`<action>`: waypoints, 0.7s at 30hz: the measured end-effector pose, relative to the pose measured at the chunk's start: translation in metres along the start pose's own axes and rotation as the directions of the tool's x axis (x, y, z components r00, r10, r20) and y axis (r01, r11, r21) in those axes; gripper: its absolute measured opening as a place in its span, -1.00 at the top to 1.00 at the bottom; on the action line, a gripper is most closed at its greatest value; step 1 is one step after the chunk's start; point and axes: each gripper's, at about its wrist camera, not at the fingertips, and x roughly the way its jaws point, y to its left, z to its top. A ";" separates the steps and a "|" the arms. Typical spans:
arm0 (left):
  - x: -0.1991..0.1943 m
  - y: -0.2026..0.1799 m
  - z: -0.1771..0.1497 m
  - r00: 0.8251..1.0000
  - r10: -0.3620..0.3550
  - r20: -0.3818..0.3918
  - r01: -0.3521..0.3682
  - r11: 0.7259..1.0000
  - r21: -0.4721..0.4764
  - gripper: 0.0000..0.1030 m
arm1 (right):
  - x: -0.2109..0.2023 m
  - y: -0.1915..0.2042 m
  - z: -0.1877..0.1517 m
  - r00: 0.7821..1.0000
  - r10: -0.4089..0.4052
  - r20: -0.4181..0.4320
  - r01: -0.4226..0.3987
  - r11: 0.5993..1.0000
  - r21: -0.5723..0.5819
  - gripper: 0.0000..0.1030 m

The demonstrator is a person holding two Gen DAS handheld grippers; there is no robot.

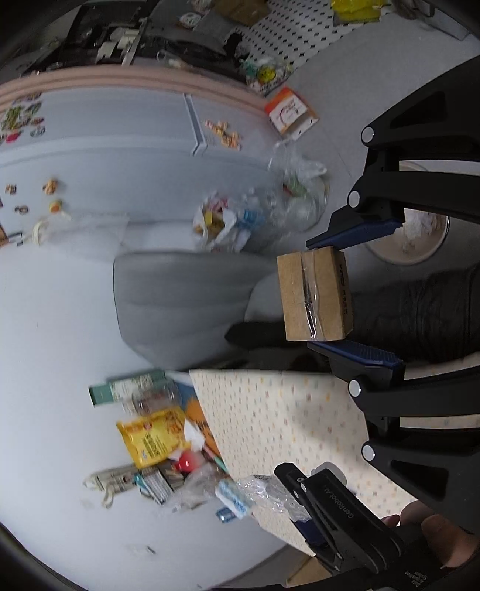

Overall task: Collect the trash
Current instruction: 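Carry the plastic bottle and cardboard box in both tools over the white bin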

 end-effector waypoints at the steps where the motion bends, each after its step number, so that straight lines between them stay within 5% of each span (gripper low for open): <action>1: 0.002 -0.011 -0.001 1.000 -0.012 -0.005 0.012 1.000 0.015 -0.46 | -0.001 -0.007 -0.001 1.000 -0.010 0.000 0.010 1.000 0.003 0.09; 12: 0.029 -0.102 -0.017 0.995 -0.073 -0.066 0.082 0.985 0.149 -0.46 | 0.005 -0.079 -0.006 0.992 -0.126 -0.013 0.126 0.991 0.047 0.09; 21: 0.054 -0.131 -0.031 0.990 -0.068 -0.127 0.094 0.973 0.209 -0.46 | 0.037 -0.111 -0.020 0.990 -0.126 -0.063 0.131 0.988 0.084 0.09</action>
